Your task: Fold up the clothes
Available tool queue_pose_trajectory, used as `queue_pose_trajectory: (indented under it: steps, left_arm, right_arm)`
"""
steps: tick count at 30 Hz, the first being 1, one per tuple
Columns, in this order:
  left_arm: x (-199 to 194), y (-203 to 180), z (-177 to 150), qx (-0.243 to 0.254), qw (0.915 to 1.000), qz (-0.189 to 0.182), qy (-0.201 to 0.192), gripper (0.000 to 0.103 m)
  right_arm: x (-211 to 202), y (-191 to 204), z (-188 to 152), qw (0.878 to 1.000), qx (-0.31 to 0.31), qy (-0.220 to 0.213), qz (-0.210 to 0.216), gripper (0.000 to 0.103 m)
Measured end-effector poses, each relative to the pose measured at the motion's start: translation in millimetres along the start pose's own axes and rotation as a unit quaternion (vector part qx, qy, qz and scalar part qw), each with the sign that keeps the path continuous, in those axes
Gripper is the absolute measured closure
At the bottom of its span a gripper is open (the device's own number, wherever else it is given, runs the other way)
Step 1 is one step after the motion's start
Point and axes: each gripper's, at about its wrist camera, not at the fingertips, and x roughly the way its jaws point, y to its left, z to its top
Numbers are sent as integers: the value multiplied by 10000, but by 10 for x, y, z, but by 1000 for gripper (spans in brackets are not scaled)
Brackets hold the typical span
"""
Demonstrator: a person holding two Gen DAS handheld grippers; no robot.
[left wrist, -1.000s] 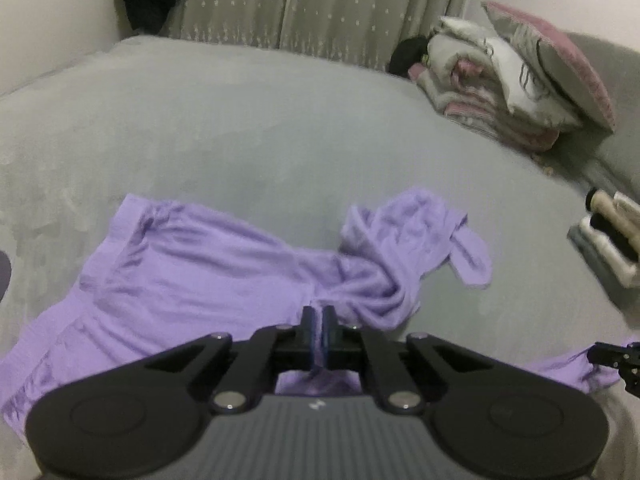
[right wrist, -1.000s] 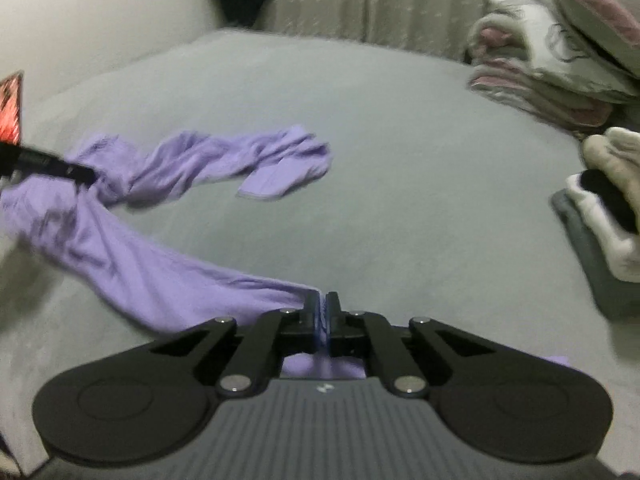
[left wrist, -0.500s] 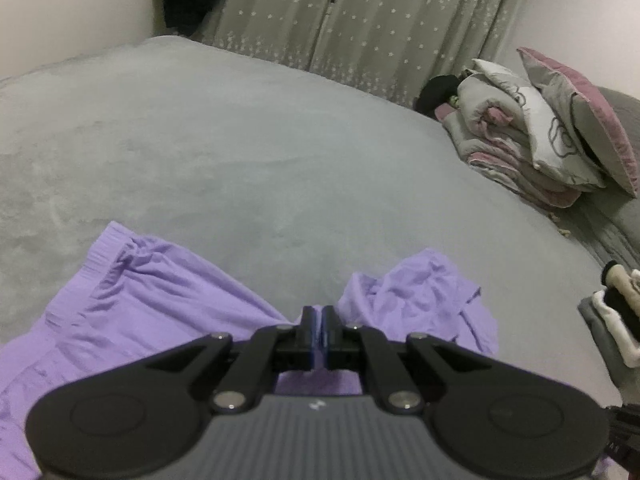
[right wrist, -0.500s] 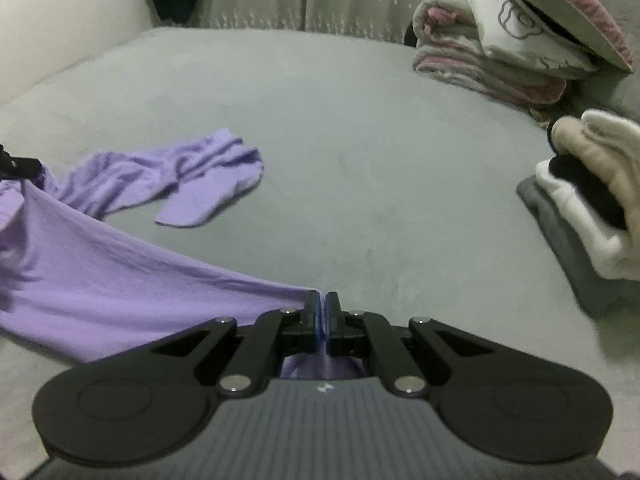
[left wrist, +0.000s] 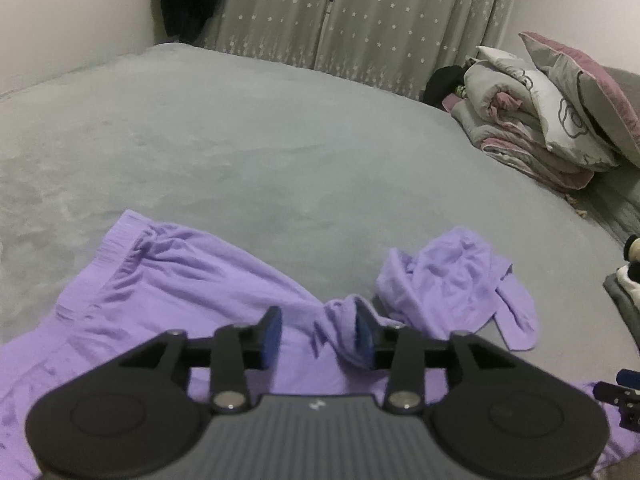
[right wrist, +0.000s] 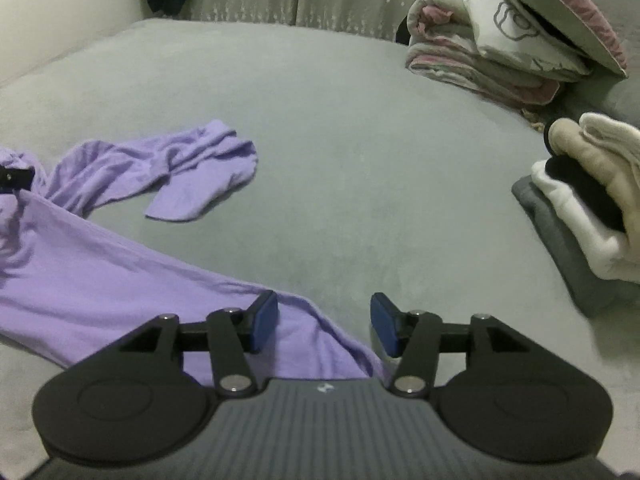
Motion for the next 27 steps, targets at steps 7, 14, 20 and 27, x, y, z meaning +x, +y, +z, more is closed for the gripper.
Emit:
queue_pose_trajectory:
  steps: [7,14,20,27]
  left_arm:
    - [-176,173,-34,-145,9999,11,35,51]
    - [-385,343,-127,-219,9997,45,45,51]
    - [-571,494,-195,-26,10000,6,13,51]
    - [-816,778,-248,-36,9999,67,87,51]
  right_arm:
    - [-175,166,17,9992,-188,-192,280,47]
    - [-312,485,-6,9956,-548,-316,690,47]
    - [-393,819,-45,9900,-920,-364,1008,47]
    - [-514,1228,-134,9808,-1337,-393,1366,47]
